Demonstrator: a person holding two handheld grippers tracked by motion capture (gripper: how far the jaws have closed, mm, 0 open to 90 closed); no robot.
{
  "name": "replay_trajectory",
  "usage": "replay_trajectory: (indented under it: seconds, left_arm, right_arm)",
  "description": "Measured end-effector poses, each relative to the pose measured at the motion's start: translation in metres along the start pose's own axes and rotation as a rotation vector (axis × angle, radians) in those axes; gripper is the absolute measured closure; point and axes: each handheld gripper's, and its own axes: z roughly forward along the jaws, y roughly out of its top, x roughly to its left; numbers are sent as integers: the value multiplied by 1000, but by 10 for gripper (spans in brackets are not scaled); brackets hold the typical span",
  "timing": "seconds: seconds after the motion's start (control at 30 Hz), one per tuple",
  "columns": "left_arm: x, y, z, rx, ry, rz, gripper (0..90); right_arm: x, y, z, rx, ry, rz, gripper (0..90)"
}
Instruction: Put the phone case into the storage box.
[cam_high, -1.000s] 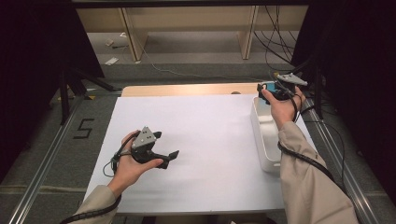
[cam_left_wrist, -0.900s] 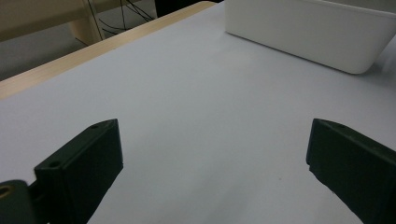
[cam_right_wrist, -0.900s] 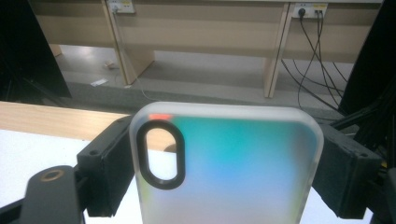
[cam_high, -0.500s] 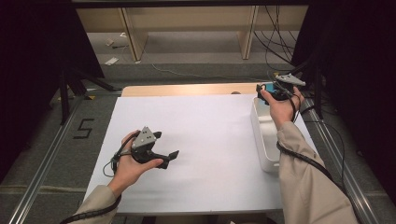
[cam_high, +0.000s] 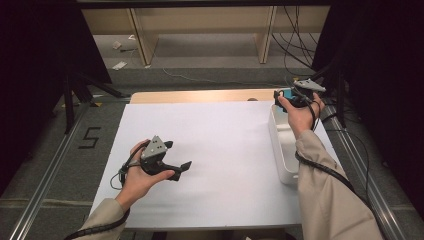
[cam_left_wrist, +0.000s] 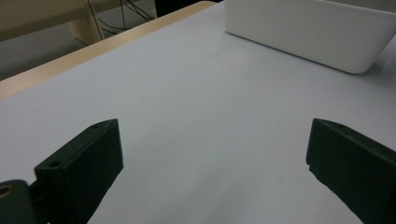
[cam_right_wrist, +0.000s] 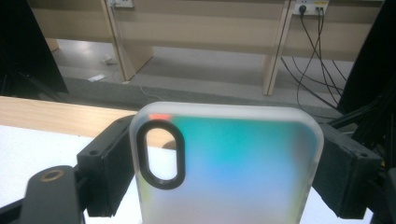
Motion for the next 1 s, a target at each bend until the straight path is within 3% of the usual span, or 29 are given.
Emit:
replay_trajectory:
  seconds: [1.0]
  left_arm:
    - [0, 0, 0, 0, 1, -1, 29]
  right_arm:
    - [1, -5, 7, 13, -6, -11, 181]
